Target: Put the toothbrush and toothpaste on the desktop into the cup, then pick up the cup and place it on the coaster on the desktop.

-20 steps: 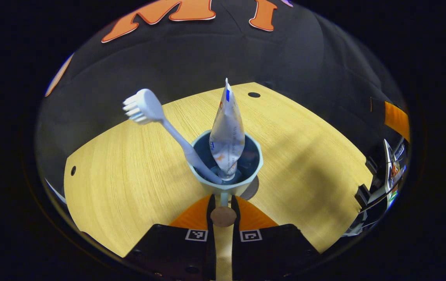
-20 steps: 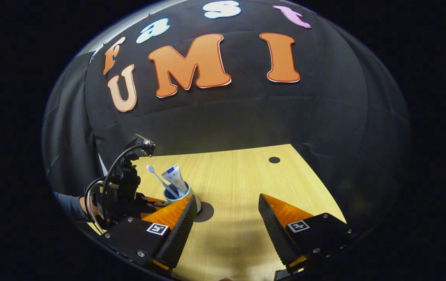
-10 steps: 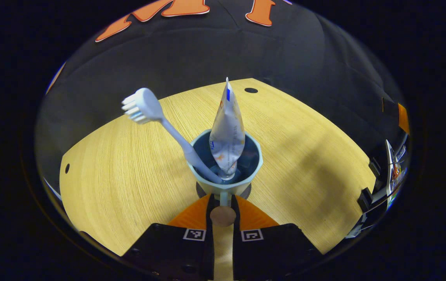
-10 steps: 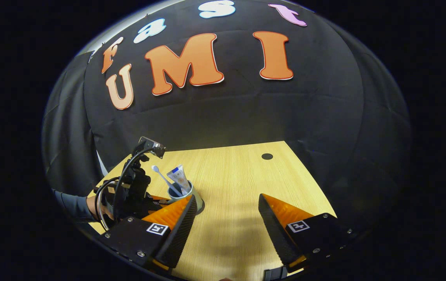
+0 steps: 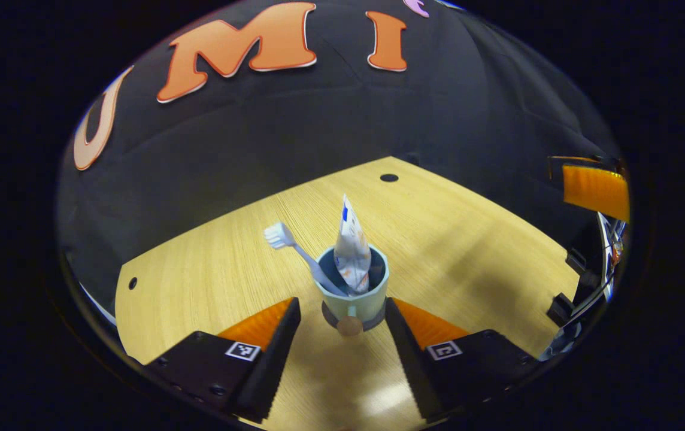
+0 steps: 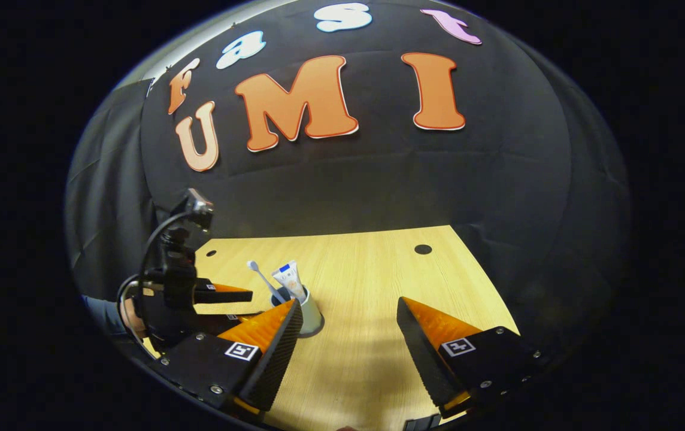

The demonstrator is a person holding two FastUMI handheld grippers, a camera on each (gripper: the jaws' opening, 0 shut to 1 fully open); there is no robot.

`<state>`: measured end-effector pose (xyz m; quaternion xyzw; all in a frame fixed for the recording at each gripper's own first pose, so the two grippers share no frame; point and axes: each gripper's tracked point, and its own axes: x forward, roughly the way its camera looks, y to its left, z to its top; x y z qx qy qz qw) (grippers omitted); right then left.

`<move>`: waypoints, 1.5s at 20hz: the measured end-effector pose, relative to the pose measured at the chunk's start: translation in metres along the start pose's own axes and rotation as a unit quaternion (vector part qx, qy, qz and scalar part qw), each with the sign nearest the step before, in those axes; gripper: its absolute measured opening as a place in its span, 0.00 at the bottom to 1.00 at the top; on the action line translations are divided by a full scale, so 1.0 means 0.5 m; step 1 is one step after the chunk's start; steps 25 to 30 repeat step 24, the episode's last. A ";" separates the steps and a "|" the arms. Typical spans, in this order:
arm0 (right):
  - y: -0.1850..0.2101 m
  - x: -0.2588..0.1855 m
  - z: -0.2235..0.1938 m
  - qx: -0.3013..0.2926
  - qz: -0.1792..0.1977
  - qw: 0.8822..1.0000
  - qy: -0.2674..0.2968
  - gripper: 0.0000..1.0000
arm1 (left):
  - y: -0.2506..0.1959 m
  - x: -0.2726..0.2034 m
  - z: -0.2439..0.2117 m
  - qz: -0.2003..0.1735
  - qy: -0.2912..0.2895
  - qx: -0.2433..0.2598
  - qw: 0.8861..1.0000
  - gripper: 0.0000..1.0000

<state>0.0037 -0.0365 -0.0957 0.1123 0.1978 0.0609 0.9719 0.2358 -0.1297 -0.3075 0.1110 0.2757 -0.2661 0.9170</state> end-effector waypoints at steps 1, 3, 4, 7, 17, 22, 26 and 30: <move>0.006 -0.003 0.011 -0.005 0.005 1.000 -0.008 0.95 | 0.014 -0.024 0.017 0.017 -0.018 -0.014 1.000 0.89; 0.016 -0.003 0.041 -0.021 0.012 0.999 -0.029 0.95 | 0.046 -0.074 0.055 0.048 -0.061 -0.044 0.996 0.97; 0.022 -0.004 0.055 -0.030 0.014 0.999 -0.041 0.95 | 0.064 -0.104 0.078 0.065 -0.084 -0.056 0.993 0.97; 0.043 -0.019 0.106 -0.048 0.020 0.996 -0.078 0.95 | 0.121 -0.212 0.143 0.119 -0.141 -0.086 0.979 1.00; 0.162 -0.078 0.236 -0.096 0.077 0.973 -0.194 0.95 | 0.188 -0.472 0.222 0.231 -0.262 -0.135 0.927 0.99; 0.216 -0.098 0.225 -0.101 0.074 0.972 -0.201 0.95 | 0.189 -0.493 0.233 0.212 -0.278 -0.120 0.929 0.99; 0.236 -0.104 0.220 -0.093 0.069 0.974 -0.196 0.95 | 0.191 -0.499 0.225 0.199 -0.275 -0.111 0.934 0.99; 0.236 -0.104 0.220 -0.093 0.069 0.974 -0.196 0.95 | 0.191 -0.499 0.225 0.199 -0.275 -0.111 0.934 0.99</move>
